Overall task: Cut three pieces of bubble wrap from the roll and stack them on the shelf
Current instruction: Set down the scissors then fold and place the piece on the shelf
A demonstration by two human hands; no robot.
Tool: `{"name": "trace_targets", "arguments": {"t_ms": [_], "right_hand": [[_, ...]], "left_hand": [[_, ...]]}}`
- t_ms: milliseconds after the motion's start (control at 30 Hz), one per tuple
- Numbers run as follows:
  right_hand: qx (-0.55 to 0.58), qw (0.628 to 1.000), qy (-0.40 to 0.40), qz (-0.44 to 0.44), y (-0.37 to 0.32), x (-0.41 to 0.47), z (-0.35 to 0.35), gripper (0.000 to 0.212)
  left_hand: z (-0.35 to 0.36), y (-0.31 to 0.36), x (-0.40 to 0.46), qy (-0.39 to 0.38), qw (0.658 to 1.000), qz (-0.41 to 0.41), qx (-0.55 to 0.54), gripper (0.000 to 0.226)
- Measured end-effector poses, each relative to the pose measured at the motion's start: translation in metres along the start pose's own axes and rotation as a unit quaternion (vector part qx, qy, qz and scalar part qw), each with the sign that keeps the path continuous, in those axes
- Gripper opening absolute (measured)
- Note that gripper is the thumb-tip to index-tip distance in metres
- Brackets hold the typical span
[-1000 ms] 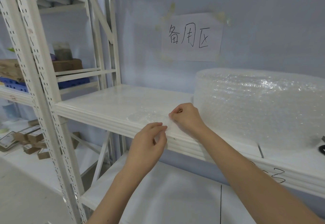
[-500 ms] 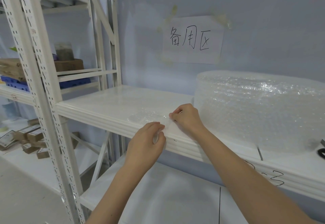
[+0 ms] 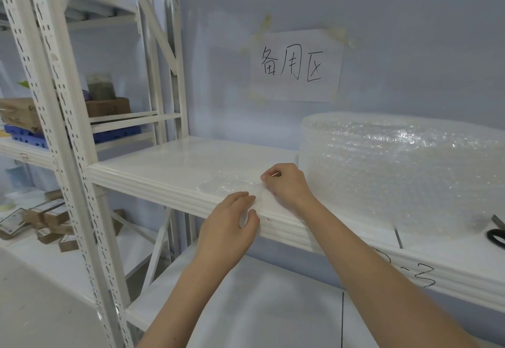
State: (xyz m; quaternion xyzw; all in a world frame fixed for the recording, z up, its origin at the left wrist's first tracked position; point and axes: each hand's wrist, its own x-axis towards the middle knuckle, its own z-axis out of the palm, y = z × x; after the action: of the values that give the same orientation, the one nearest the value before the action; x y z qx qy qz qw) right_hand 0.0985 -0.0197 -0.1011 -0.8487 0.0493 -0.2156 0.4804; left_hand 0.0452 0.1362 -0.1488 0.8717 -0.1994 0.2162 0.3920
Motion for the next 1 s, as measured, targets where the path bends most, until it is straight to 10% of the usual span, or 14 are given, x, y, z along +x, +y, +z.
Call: {"name": "trace_targets", "arguments": {"t_ms": [1000], "right_hand": [[-0.164,0.977,-0.065,-0.124,-0.01,-0.018,-0.002,0.019]], "left_hand": [[-0.008,-0.003,-0.011,0.03,0.999,-0.008,0.033,0.043]]}}
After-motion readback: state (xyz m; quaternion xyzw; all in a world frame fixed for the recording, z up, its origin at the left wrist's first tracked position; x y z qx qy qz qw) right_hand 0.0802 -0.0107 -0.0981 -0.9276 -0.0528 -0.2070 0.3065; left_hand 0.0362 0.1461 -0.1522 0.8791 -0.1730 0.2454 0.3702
